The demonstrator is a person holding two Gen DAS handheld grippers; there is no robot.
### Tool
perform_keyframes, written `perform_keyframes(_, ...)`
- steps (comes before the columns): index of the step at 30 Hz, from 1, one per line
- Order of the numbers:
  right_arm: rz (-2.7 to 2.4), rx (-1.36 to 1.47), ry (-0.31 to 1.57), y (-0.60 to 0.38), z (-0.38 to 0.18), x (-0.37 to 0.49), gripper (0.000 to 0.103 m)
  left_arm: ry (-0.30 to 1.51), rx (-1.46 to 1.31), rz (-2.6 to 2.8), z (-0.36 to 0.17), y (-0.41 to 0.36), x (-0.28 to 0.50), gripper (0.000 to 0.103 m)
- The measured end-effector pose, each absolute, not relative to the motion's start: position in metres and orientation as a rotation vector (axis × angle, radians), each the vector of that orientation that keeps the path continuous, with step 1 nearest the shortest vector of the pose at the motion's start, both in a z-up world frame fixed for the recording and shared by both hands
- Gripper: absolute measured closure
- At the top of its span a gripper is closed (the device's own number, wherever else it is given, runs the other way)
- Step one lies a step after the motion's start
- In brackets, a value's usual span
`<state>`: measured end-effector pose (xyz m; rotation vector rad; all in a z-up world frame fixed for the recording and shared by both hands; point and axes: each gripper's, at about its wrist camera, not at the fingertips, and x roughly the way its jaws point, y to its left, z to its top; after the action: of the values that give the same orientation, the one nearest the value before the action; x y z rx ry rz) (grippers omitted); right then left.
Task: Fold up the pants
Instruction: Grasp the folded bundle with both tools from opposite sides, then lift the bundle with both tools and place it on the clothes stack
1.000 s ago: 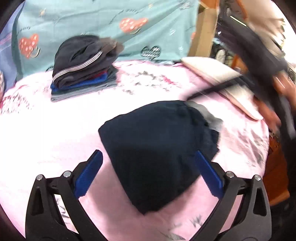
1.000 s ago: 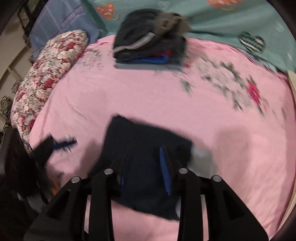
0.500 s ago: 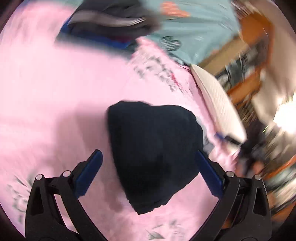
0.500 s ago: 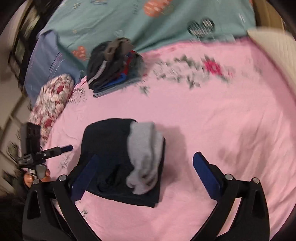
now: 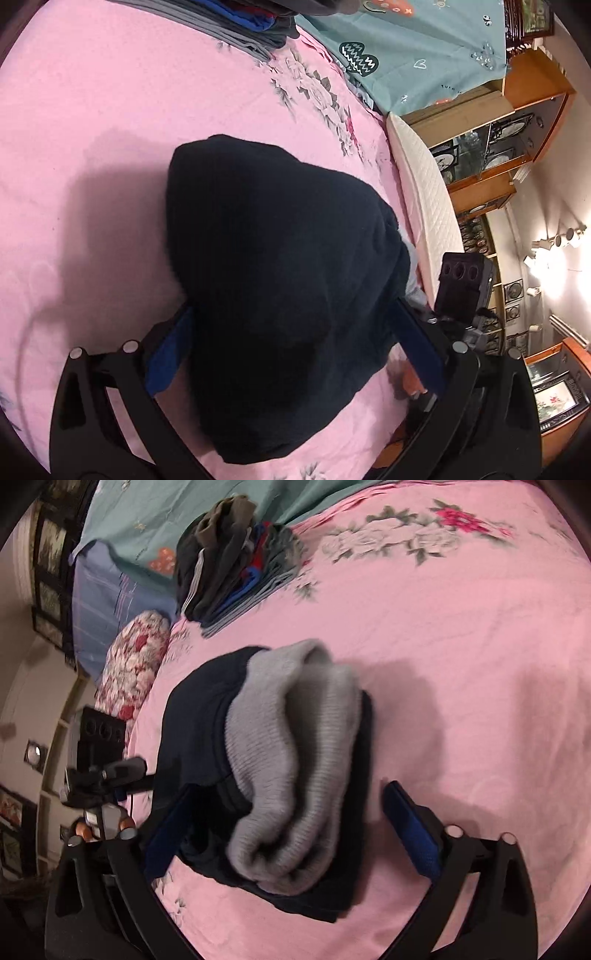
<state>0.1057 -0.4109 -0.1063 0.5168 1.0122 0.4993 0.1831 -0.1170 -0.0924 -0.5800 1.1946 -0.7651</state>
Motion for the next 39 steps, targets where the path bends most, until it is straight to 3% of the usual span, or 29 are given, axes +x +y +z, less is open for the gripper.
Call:
perform_keyframes(1,0.509,0.498,1.029,-0.407,-0.108,0.107,0.03,1.197,-0.593,-0.778,-0.092,-0.113,0.179,0.002)
perform_keyframes(2,0.502,0.498,1.029,-0.408,-0.108,0.106,0.052,1.194,-0.609,-0.791,-0.091,-0.112,0.179,0.002)
perform_keyframes(7,0.518,0.536,0.987,-0.413,-0.1,0.097,0.064,1.231,-0.688,-0.736,-0.1,-0.089,0.179,0.034)
perform_keyframes(11,0.542,0.509,0.944,-0.409,-0.083,0.083,0.067,1.245,-0.637,-0.703,-0.097,-0.084,0.177,0.028)
perform_keyframes(16,0.497,0.528,0.951,-0.424,-0.084,0.073,0.068,1.214,-0.552,-0.707,-0.091,-0.102,0.174,0.007)
perform_keyframes(18,0.474,0.559,0.952,-0.434,-0.09,0.068,0.068,1.202,-0.528,-0.696,-0.09,-0.109,0.176,0.003)
perform_keyframes(26,0.456,0.602,0.962,-0.444,-0.107,0.066,0.068,1.208,-0.462,-0.753,-0.092,-0.154,0.182,0.004)
perform_keyframes(27,0.456,0.603,0.961,-0.444,-0.108,0.066,0.068,1.204,-0.459,-0.756,-0.092,-0.153,0.181,0.007)
perform_keyframes(28,0.456,0.604,0.959,-0.444,-0.108,0.065,0.068,1.207,-0.465,-0.769,-0.093,-0.152,0.181,0.026)
perform_keyframes(31,0.458,0.605,0.943,-0.445,-0.105,0.063,0.068,1.225,-0.493,-0.768,-0.095,-0.143,0.185,0.053)
perform_keyframes(36,0.469,0.565,0.911,-0.433,-0.085,0.06,0.069,1.179,-0.503,-0.8,-0.079,-0.137,0.175,0.064)
perform_keyframes(39,0.494,0.539,0.879,-0.422,-0.065,0.058,0.069,1.147,-0.538,-0.799,-0.069,-0.127,0.172,0.066)
